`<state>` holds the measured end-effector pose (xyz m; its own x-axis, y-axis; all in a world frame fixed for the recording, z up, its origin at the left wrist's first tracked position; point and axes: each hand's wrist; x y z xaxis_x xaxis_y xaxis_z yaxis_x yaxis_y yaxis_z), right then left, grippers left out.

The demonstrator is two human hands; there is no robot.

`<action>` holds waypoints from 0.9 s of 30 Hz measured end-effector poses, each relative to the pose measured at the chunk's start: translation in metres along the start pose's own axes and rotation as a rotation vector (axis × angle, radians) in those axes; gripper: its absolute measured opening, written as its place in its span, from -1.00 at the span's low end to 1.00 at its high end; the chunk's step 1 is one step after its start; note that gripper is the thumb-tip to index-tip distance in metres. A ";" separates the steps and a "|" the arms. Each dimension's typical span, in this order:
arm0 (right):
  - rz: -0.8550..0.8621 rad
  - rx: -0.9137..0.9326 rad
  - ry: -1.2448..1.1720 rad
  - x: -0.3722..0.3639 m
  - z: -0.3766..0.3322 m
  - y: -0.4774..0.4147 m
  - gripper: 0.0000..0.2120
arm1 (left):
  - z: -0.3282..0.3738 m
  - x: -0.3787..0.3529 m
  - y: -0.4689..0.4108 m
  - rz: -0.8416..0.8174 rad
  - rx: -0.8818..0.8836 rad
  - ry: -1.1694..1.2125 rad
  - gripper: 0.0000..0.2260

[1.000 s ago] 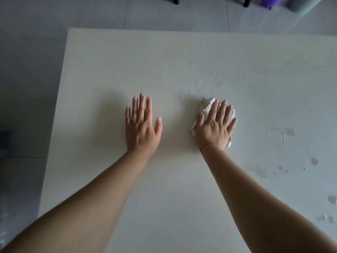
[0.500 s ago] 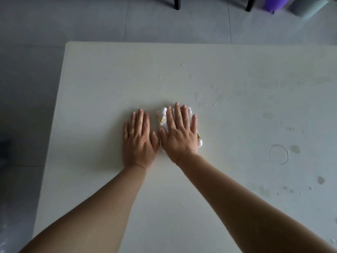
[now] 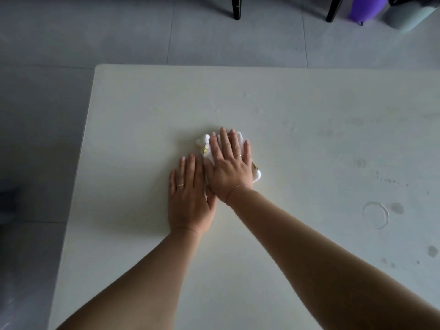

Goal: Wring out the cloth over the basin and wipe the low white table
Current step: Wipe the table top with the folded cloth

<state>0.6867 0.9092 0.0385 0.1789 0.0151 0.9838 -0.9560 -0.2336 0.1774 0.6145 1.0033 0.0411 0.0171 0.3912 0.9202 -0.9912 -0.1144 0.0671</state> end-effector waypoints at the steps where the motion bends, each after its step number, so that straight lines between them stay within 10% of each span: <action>1: 0.013 0.089 0.030 0.001 0.008 -0.003 -0.42 | 0.000 0.000 0.000 0.005 -0.005 0.008 -0.44; 4: 0.068 0.147 0.077 0.006 0.054 -0.021 -0.43 | -0.001 0.001 -0.001 0.001 -0.015 0.024 -0.42; 11: -0.039 -0.503 -0.037 0.019 0.071 -0.068 -0.42 | 0.000 -0.001 -0.002 0.006 -0.018 0.051 -0.42; 19: 0.027 0.227 0.089 0.021 0.027 -0.082 -0.43 | 0.001 -0.001 -0.001 0.019 -0.015 0.057 -0.42; 27: -0.002 -0.440 0.009 0.030 0.073 -0.139 -0.41 | -0.002 -0.005 -0.001 0.037 -0.022 0.059 -0.42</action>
<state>0.8420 0.8710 0.0417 0.1809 0.0238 0.9832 -0.9640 0.2025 0.1725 0.6151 1.0032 0.0356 -0.0266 0.4401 0.8975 -0.9936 -0.1102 0.0246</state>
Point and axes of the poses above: each hand's wrist, its own y-axis away from the middle knuckle, its own x-axis out of the back of the hand, z = x × y, and after that the axes turned 13 degrees about y, right-handed
